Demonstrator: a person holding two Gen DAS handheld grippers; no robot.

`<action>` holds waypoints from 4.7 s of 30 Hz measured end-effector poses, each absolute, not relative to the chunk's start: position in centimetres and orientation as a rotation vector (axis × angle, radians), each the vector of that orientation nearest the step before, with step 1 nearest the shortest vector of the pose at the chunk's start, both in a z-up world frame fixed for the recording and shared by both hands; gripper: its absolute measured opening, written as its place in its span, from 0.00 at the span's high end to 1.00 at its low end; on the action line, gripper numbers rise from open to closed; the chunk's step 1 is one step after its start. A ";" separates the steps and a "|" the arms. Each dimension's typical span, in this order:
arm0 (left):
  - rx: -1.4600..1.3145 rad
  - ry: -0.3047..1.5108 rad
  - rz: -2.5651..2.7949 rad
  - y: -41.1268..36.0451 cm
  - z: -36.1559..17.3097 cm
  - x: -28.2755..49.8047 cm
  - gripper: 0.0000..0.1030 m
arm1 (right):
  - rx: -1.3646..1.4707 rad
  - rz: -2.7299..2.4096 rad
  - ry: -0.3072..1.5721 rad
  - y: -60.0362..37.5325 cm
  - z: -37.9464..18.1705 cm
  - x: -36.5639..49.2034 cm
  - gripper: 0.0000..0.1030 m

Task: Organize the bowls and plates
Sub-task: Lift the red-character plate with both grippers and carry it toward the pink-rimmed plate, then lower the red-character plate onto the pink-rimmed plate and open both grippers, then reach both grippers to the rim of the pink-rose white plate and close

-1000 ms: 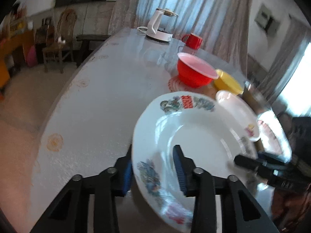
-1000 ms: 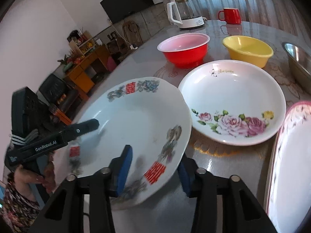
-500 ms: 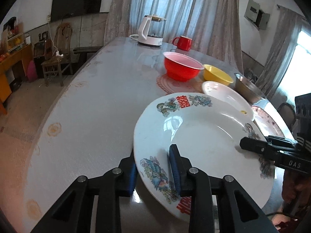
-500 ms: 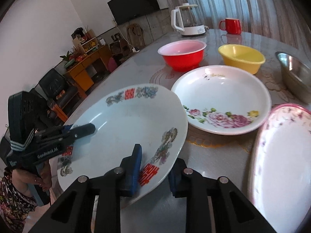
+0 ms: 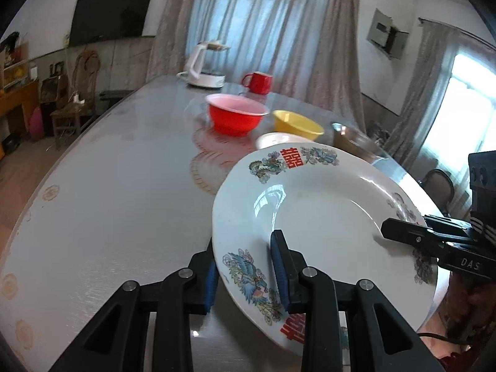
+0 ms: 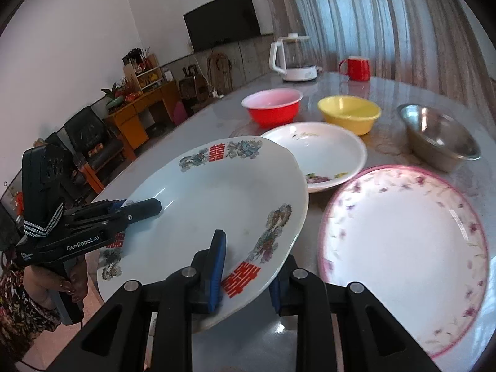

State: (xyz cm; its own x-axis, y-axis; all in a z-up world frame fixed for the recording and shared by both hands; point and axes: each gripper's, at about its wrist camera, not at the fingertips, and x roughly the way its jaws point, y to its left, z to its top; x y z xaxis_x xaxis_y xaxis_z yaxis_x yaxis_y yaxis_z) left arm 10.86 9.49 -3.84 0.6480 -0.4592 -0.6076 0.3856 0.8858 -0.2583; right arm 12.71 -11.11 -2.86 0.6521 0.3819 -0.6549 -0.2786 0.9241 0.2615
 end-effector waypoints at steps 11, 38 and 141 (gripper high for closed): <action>-0.076 0.680 -0.586 2.6 -1.4 10.5 0.69 | 0.160 0.276 0.700 -17.1 -0.7 9.4 0.77; 0.135 0.723 -0.592 -11.3 -3.2 12.5 0.67 | 0.363 0.096 0.786 -29.9 -5.4 10.0 0.77; -0.389 0.824 -0.348 2.2 -4.3 22.2 0.14 | 0.241 0.110 0.884 -21.1 -0.7 23.5 0.56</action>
State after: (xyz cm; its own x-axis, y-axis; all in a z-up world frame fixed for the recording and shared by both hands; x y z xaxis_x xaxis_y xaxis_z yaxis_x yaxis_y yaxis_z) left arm 22.24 2.18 -4.34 0.6305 -0.4434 -0.6371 0.1471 0.8742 -0.4628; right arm 23.49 -21.13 -0.69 0.6303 0.1943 -0.7517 0.0045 0.9673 0.2537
